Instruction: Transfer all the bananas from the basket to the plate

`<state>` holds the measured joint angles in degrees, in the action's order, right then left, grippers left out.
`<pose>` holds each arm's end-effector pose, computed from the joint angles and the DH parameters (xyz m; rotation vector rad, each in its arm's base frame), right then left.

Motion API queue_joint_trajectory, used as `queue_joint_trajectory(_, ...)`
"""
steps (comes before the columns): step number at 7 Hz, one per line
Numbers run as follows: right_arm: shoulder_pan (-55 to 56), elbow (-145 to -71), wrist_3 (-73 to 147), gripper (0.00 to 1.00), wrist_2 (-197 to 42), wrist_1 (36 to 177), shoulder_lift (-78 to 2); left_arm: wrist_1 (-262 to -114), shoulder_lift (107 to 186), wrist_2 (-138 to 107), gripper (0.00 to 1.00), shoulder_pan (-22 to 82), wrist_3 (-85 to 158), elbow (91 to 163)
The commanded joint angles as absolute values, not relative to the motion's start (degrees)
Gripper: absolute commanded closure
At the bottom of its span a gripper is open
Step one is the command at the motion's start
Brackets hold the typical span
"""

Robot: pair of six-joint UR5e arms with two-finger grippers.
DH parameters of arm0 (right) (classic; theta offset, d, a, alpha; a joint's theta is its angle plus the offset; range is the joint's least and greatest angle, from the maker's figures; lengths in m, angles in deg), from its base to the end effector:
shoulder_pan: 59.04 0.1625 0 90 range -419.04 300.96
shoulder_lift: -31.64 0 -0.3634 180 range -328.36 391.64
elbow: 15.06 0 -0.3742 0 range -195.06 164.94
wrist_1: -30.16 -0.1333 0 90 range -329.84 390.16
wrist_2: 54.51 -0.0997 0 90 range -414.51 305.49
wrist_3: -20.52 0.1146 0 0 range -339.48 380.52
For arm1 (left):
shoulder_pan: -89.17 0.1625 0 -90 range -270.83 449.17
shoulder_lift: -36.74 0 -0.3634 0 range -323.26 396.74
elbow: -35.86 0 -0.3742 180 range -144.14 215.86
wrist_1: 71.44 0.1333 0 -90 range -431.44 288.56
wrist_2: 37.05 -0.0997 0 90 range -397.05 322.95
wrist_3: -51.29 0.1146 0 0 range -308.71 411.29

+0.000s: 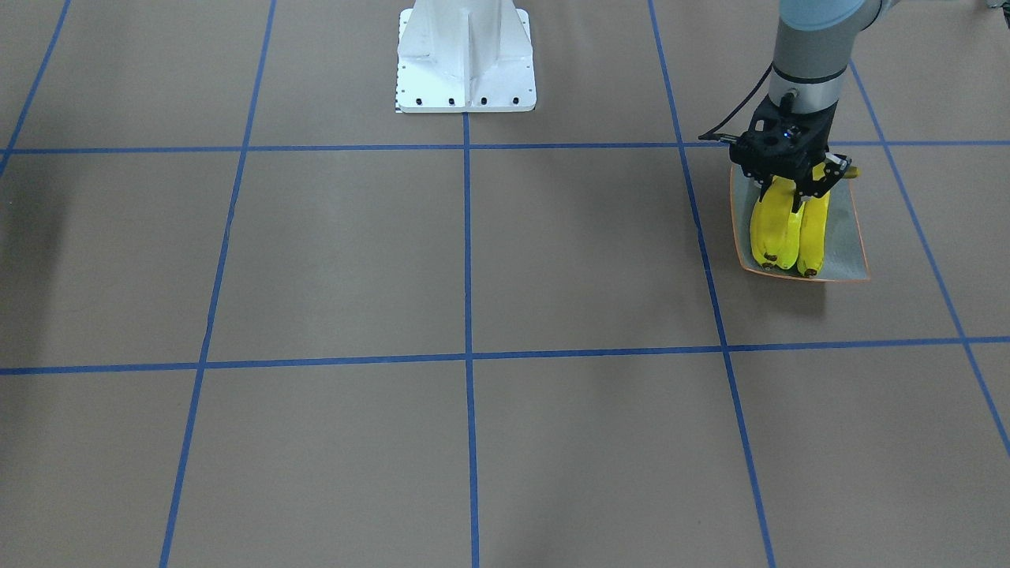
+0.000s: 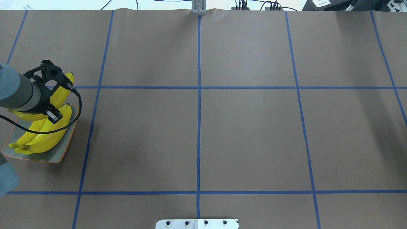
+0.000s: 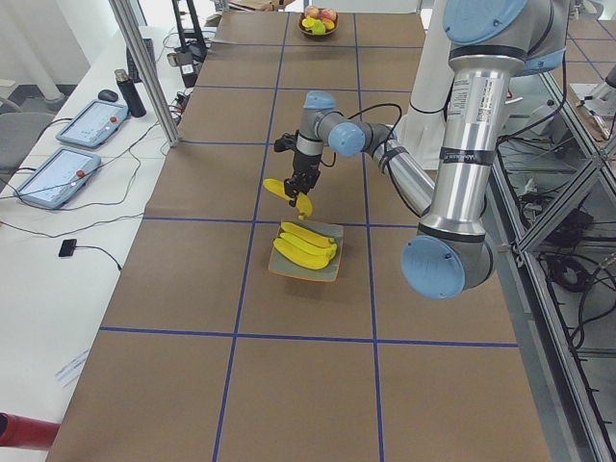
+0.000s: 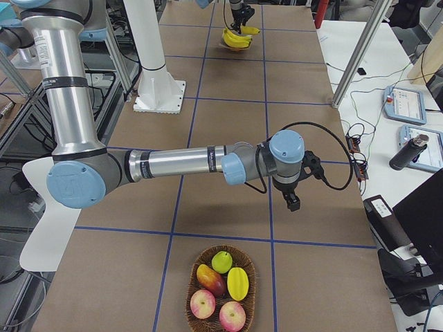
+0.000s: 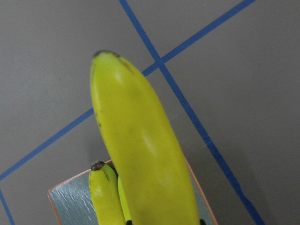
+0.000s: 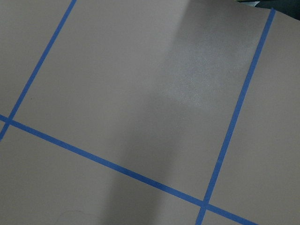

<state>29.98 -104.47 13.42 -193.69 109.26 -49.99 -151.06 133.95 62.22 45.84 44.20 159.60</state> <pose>0.0373 -0.5428 0.5104 0.3515 -0.8351 -0.2712 0.2642 -0.4071 0.3245 0.4124 0.3901 0.7158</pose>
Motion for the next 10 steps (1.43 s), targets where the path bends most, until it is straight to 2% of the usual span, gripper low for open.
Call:
queue_joint_trajectory(1, 30.0, -104.4, 13.4, 0.00, -193.2, 109.3, -50.1, -151.2, 133.7, 63.8, 1.00, 43.0, 62.3, 159.1)
queue_joint_trajectory(4, 30.0, -104.2, 13.3, 0.00, -192.3, 109.3, -50.6, -151.2, 130.3, 77.5, 1.00, 36.7, 82.3, 154.6)
queue_joint_trajectory(7, 30.5, -104.2, 12.0, 0.00, -192.0, 109.3, -51.4, -154.5, 126.2, 83.3, 1.00, 36.3, 91.8, 153.5)
queue_joint_trajectory(9, 31.4, -104.2, 12.0, 0.00, -192.0, 109.2, -51.8, -160.4, 126.7, 87.3, 1.00, 37.0, 95.6, 149.1)
queue_joint_trajectory(10, 31.5, -104.2, 12.0, 0.00, -192.0, 109.2, -51.8, -160.4, 127.0, 87.4, 0.91, 37.0, 95.8, 148.9)
